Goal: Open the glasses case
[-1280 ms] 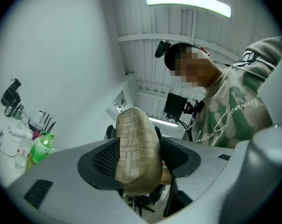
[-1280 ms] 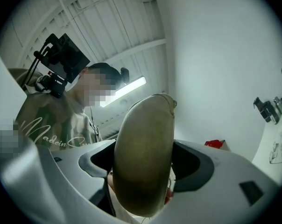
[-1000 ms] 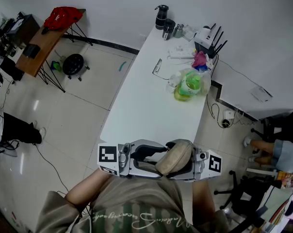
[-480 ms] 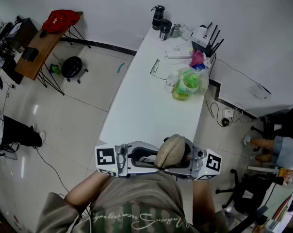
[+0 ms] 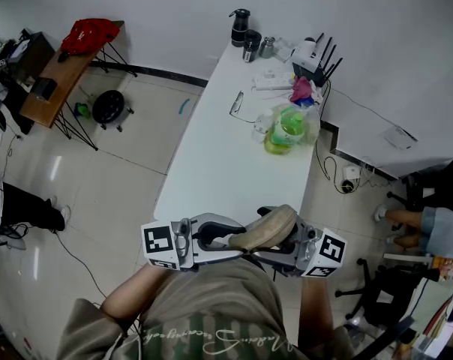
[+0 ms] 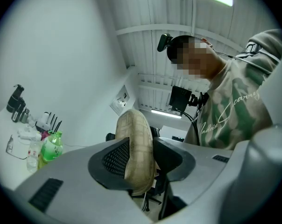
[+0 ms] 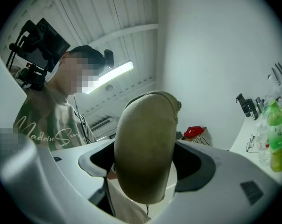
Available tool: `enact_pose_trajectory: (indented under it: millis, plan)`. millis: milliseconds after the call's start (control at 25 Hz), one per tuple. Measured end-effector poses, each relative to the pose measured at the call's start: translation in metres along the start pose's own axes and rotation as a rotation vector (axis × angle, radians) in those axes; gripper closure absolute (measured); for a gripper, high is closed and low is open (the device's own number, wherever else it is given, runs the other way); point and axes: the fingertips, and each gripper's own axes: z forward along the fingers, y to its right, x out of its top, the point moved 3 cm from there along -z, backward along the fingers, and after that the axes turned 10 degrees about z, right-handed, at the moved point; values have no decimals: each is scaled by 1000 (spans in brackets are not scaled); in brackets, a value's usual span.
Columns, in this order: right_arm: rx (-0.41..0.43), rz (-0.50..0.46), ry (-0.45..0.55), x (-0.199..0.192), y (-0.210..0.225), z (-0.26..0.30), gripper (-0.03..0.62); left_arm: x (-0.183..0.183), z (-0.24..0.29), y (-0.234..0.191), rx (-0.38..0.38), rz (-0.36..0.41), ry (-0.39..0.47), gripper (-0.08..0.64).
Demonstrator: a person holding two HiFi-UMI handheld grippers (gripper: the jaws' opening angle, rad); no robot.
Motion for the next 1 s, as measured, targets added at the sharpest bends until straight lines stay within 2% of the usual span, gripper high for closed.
enact_pose_trajectory:
  millis: [160,400,640,760,880,1000]
  plan:
    - [6,51,0,-2,2,0,219,4,-5,-2,13,-14,25,394]
    - [79,8,67,-1,-2,3,221,8,-8,3,-15,13,25,393]
    - [143,-41,169,9,-12,6,227,23,-27,-9,33,-33,130,391]
    - [160,-111,135,9,-18,11,227,20,-28,-8,-1,-26,76,380]
    - [168,-146,89,7,-20,16,227,18,-23,-6,-22,6,14,259]
    - [206,-156,59,5,-24,20,227,15,-18,-2,-55,12,-7,243]
